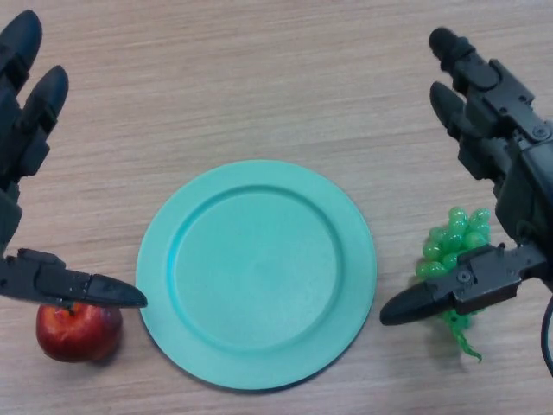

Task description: Pick up the green grapes and place it on the plate

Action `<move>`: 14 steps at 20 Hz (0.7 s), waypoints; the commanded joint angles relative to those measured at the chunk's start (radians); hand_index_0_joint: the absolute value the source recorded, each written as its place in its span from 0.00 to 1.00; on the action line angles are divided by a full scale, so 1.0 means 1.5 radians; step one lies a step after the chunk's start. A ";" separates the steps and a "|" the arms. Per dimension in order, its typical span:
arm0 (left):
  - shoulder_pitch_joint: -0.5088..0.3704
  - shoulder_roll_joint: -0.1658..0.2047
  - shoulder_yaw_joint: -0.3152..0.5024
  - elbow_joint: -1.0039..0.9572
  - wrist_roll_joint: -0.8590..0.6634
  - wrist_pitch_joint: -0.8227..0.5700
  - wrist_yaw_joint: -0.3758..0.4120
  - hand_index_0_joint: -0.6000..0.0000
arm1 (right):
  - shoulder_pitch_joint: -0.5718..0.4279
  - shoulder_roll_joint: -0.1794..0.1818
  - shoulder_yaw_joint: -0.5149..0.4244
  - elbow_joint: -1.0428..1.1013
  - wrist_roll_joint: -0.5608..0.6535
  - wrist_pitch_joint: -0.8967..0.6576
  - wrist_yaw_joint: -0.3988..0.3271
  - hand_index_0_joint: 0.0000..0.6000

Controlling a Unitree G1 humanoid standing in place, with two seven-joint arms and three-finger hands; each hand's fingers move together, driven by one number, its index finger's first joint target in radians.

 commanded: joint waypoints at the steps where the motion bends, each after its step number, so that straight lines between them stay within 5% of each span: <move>1: -0.009 0.014 0.013 0.001 0.020 -0.140 0.005 1.00 | 0.000 -0.020 -0.030 0.015 -0.034 -0.176 0.039 0.00; 10: 0.009 0.000 -0.016 0.079 0.074 -0.229 0.017 1.00 | -0.064 -0.090 -0.109 0.340 -0.178 -0.500 0.192 0.00; 14: 0.017 -0.002 -0.011 0.082 0.076 -0.234 0.016 1.00 | -0.120 -0.166 -0.128 0.546 -0.334 -0.736 0.225 0.00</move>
